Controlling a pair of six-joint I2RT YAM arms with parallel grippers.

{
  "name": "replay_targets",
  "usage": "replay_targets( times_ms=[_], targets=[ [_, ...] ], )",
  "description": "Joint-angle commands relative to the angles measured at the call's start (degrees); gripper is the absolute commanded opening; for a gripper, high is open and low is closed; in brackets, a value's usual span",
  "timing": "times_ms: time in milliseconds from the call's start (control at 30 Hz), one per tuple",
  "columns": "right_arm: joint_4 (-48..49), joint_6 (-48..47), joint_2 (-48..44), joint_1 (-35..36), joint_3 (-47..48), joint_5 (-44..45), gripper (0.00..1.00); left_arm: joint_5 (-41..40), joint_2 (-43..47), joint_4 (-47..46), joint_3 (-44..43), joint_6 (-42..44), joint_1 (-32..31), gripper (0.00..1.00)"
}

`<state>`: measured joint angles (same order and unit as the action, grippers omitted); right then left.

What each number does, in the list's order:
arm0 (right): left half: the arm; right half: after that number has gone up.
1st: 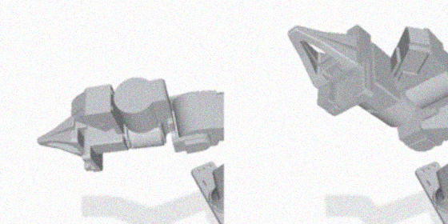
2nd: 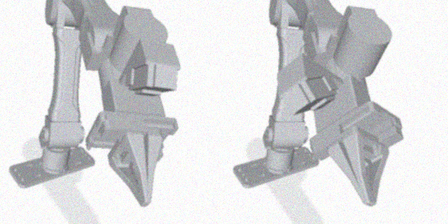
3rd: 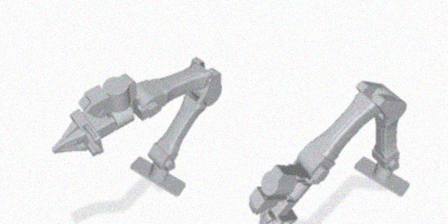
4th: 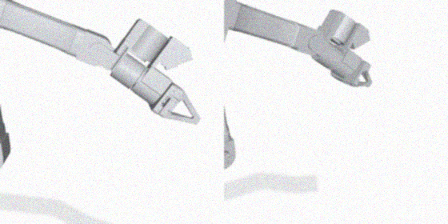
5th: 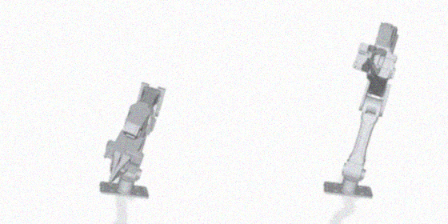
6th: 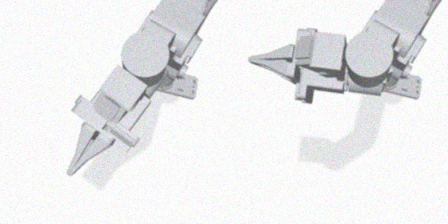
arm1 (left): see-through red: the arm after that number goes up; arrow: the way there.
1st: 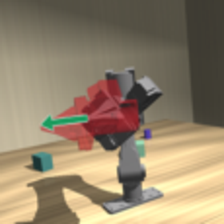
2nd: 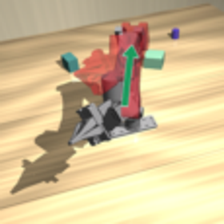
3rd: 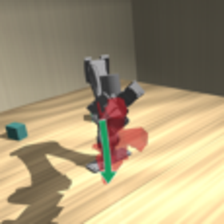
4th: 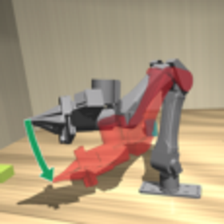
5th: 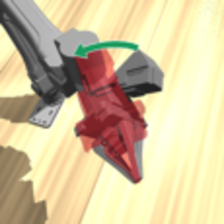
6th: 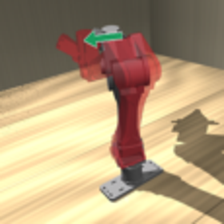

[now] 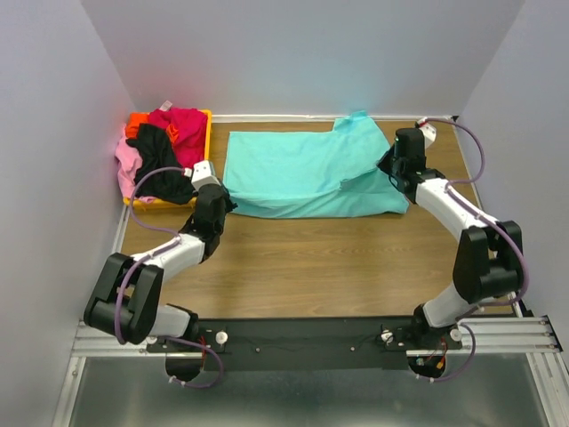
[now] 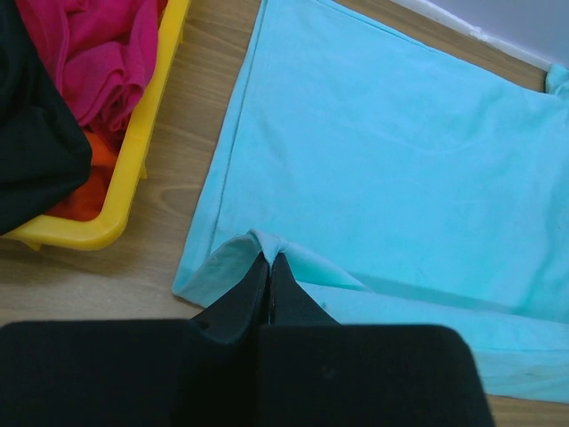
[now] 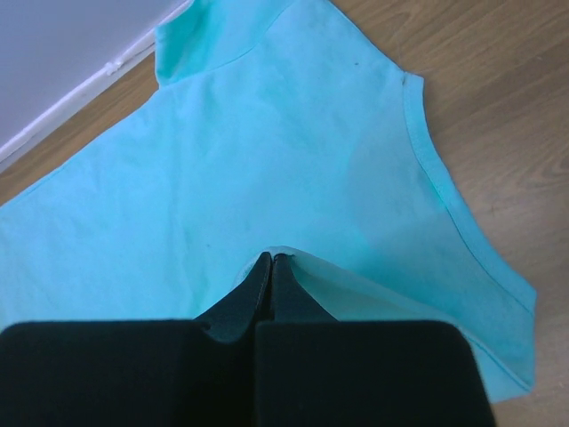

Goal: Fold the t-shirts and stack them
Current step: Fold the tshirt

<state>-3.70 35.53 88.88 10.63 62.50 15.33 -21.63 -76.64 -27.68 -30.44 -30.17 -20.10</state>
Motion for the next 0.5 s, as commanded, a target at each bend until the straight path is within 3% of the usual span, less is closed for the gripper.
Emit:
replay_targets(
  times_ms=[0,467],
  targets=[
    [1.24,-2.39,6.11,-0.26,5.69,0.14,0.0,0.71,-2.71,-2.37,-2.61,1.17,1.64,0.0],
    [1.16,-5.64,20.27,-0.18,16.33,-1.45,0.01,1.94,-13.09,-2.64,-9.81,2.49,3.49,0.0]
  ],
)
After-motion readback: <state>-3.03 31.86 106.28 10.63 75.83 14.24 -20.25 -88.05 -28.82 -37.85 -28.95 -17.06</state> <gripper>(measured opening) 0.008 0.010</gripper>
